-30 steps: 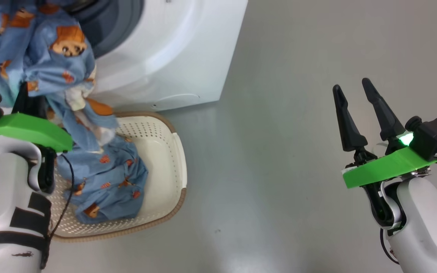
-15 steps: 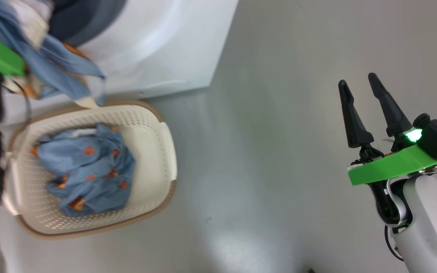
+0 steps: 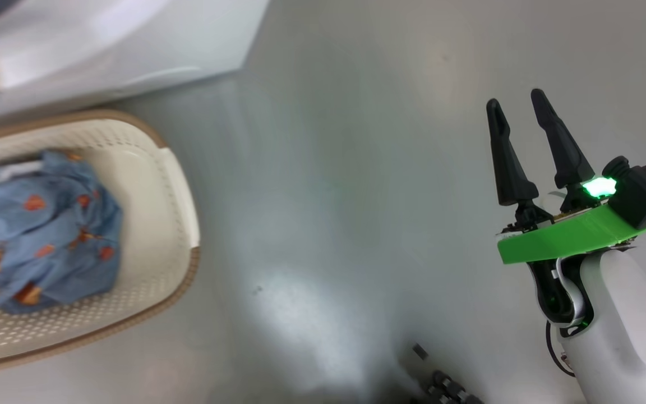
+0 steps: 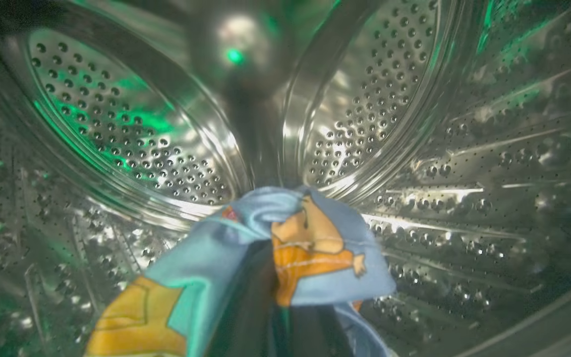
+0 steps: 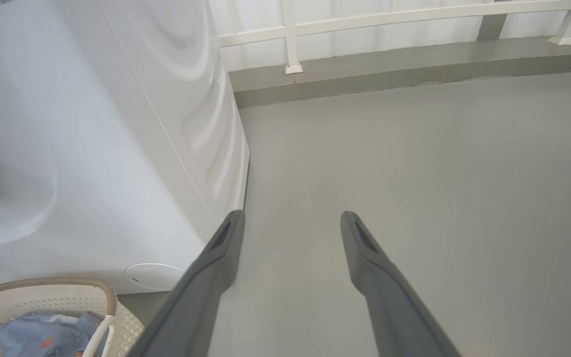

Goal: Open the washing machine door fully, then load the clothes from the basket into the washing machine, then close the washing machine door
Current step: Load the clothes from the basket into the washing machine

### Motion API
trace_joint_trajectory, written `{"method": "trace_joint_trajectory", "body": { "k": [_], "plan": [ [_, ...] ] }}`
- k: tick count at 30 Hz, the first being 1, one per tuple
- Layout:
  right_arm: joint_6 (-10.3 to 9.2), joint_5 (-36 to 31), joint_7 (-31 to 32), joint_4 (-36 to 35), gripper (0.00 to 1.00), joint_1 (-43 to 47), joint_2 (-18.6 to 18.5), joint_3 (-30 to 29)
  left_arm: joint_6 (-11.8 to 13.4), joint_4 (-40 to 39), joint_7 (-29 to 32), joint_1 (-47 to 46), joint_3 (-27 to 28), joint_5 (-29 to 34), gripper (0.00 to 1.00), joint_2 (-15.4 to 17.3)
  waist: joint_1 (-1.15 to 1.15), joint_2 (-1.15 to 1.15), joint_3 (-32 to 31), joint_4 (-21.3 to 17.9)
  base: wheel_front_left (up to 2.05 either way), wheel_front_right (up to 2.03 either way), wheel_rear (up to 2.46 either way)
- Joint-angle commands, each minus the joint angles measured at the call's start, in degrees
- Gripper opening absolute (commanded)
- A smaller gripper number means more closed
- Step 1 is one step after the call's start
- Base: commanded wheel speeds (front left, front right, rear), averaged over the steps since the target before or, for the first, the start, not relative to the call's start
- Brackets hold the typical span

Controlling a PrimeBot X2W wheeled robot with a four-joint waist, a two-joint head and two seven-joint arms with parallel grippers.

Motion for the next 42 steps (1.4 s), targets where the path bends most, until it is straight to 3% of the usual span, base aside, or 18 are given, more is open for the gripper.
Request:
{"method": "trace_joint_trajectory", "body": {
  "k": [1, 9, 10, 11, 12, 18, 24, 31, 42],
  "plan": [
    [0.25, 0.46, -0.46, -1.46, 1.0, 0.67, -0.07, 0.54, -0.3, -2.81, -1.48, -2.91, -0.62, 0.67, 0.0, 3.21, -0.01, 0.0, 3.72, -3.09, 0.0, 0.0, 0.0],
    [0.25, 0.32, -0.46, -0.89, 1.0, -0.46, 1.17, 1.12, -0.37, -8.64, -4.06, -4.56, -1.94, -2.86, 0.0, 3.91, -0.01, 0.0, 4.46, -2.05, 0.0, 0.0, 0.0],
    [0.25, 0.3, -0.46, -0.77, 1.0, -0.57, 1.16, 1.21, -0.37, -7.97, -4.05, -3.94, -2.28, -3.49, 0.05, 3.78, -0.01, 0.0, 4.34, -1.83, 0.0, 0.0, 0.0],
    [0.25, 0.28, -0.46, -0.66, 1.0, -0.67, 1.11, 1.31, -0.37, -6.75, -3.46, -3.35, -2.59, -4.07, 0.66, 3.72, -0.01, 0.0, 4.2, -1.64, 0.0, 0.0, 0.0],
    [0.25, 0.28, -0.46, -0.59, 1.0, -0.79, 1.04, 1.39, -0.37, -5.68, -2.65, -2.94, -2.96, -4.7, 1.0, 3.52, -0.01, 0.0, 4.05, -1.46, 0.0, 0.0, 0.0],
    [0.25, 0.21, -0.46, 0.0, 1.0, -1.11, 0.67, 1.51, -0.38, 0.59, 6.44, -0.83, -6.33, -7.37, 1.0, 3.16, -0.01, 0.0, 2.47, -0.7, 0.0, 0.0, 0.0],
    [0.25, 0.42, -0.46, 0.6, 1.0, -1.16, 0.79, 1.89, -0.38, 2.38, 10.14, 0.86, -8.83, -10.11, 1.0, 3.33, -0.01, 0.0, -0.41, -0.25, 0.0, 0.0, 0.0],
    [0.25, 0.75, -0.46, 1.53, 1.0, -0.76, 0.82, 2.26, -0.38, 2.28, 7.79, 4.33, -10.7, -12.35, 1.0, 3.09, -0.01, 0.0, -4.53, 0.63, 0.0, 0.0, 0.0],
    [0.25, 1.39, -0.46, 3.31, 1.0, 1.4, -0.53, 2.58, -0.38, 1.96, -0.86, 15.51, -12.62, -15.99, 1.0, 0.83, -0.01, 0.0, -14.34, 3.57, 0.0, 0.0, 0.0]
  ]
}}
